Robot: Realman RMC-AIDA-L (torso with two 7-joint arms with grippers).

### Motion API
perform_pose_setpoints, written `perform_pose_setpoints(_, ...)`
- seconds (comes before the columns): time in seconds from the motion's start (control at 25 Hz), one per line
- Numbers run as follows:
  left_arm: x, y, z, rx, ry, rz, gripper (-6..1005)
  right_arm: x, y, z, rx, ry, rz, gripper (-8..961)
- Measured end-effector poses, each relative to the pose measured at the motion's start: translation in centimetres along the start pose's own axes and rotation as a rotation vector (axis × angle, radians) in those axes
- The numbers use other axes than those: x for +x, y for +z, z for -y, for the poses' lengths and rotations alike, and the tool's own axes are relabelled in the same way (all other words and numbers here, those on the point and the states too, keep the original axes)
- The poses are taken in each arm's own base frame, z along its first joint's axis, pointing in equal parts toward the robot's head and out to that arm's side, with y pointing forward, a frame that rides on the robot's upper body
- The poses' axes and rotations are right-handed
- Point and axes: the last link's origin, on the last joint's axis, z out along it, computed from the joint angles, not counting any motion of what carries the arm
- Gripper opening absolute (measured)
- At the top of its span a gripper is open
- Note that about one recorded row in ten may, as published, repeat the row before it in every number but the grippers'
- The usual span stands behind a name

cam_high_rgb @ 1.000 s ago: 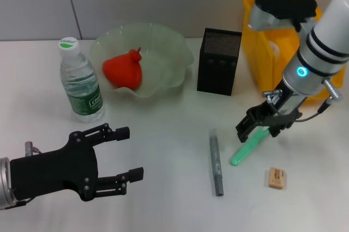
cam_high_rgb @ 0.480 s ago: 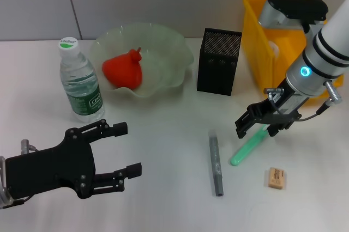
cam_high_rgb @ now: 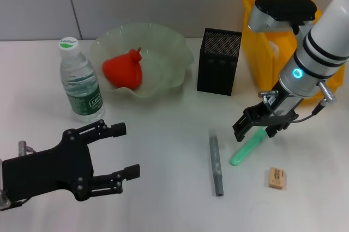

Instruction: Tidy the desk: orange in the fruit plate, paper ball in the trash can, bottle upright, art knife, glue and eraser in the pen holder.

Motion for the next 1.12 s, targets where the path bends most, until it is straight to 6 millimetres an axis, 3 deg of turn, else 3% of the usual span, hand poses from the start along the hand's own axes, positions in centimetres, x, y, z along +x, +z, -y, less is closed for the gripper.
perform_pose_setpoints(1.12, 0.2, -0.2, -0.7, -0.013, 0.010, -0.043, 846, 0.4, 1.0, 0.7, 0.026, -0.001, 0.003, 790)
